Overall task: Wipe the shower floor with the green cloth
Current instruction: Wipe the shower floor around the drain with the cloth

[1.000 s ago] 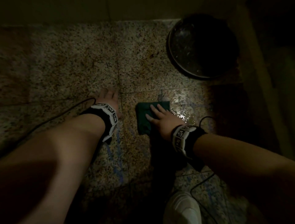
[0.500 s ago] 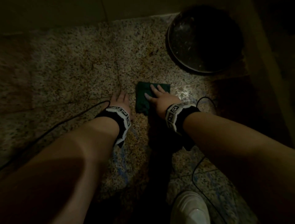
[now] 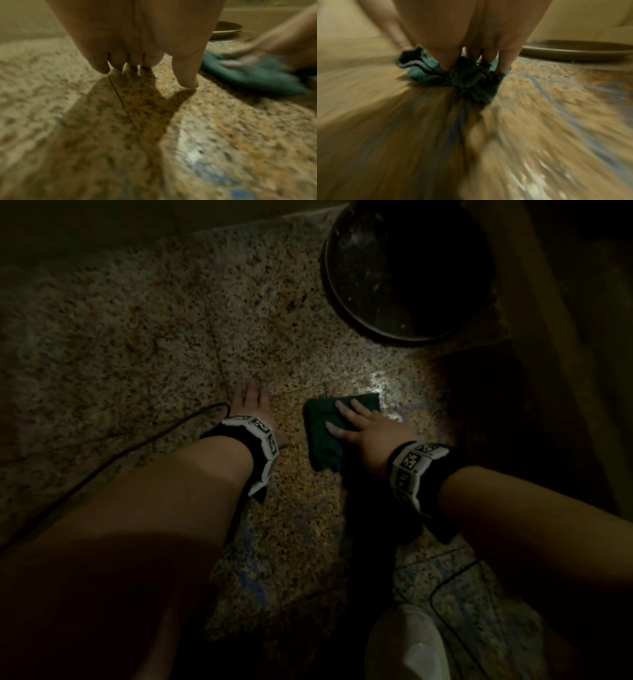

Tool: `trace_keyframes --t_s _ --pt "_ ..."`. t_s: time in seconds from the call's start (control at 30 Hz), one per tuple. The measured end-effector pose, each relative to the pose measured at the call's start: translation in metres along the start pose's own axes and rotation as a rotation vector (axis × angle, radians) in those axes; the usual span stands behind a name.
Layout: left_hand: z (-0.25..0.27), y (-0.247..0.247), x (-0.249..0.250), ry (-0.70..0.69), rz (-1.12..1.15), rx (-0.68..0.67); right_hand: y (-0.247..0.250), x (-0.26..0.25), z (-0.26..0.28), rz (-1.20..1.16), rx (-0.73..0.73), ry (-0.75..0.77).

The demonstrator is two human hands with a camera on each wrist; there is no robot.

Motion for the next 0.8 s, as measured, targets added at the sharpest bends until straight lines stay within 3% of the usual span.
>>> trace_keyframes --t_s 0.23,0.47,0.6,0.8 --pt "-0.003 -0.009 -0.004 -0.014 0.034 0.013 0.042 0.003 -0.037 -0.148 0.062 -0.127" --pt "0.002 -0.006 -0.001 -0.022 -0.025 0.029 0.019 0.007 -0.018 -0.105 0.052 -0.098" --pt "0.002 -0.002 0.000 -0.091 -0.026 0.111 -0.006 0.013 0.005 -0.102 0.073 -0.090" --pt "0.003 -0.001 0.016 -0.147 -0.115 0.061 0.009 0.027 -0.008 -0.146 0.088 -0.115"
Point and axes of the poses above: each hand's wrist, its own z-axis away from the middle knuckle, its own y-axis out of the back of the hand, x = y × z, the point moved 3 cm from there along -z, towards the middle knuckle, and after that the axes turned 5 degrees about z, right-handed, at the moved point
